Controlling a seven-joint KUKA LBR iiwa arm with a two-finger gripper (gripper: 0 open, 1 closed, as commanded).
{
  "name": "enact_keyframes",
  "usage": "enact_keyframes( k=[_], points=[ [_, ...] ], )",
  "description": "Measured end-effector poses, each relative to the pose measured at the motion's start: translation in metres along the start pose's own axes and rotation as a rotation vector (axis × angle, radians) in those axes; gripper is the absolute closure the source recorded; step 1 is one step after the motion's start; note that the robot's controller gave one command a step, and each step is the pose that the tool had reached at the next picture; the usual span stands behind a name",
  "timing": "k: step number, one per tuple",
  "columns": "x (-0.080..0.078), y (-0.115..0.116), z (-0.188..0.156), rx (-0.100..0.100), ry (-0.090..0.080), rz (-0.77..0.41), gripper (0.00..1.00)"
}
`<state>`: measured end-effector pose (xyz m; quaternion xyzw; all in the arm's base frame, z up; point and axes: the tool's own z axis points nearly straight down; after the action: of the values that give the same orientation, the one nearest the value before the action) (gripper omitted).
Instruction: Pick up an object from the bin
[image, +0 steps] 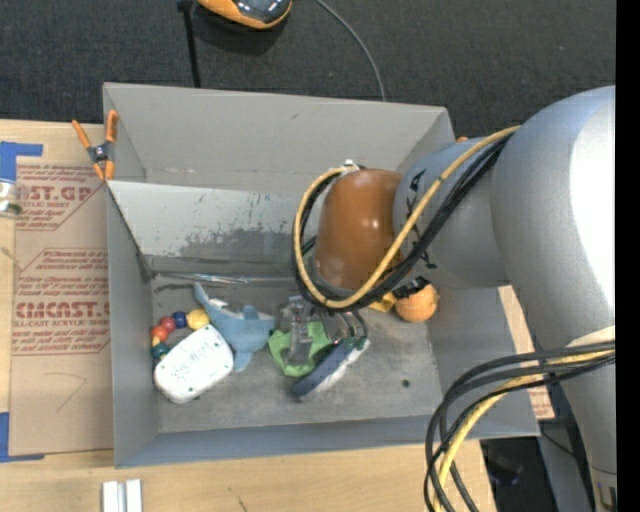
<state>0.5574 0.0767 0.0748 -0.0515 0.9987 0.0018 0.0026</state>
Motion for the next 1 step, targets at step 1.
enact_keyframes(
  k=[1],
  points=[
    [0.0000, 0.0000, 0.0000, 0.000, 0.000, 0.000, 1.00]
  ],
)
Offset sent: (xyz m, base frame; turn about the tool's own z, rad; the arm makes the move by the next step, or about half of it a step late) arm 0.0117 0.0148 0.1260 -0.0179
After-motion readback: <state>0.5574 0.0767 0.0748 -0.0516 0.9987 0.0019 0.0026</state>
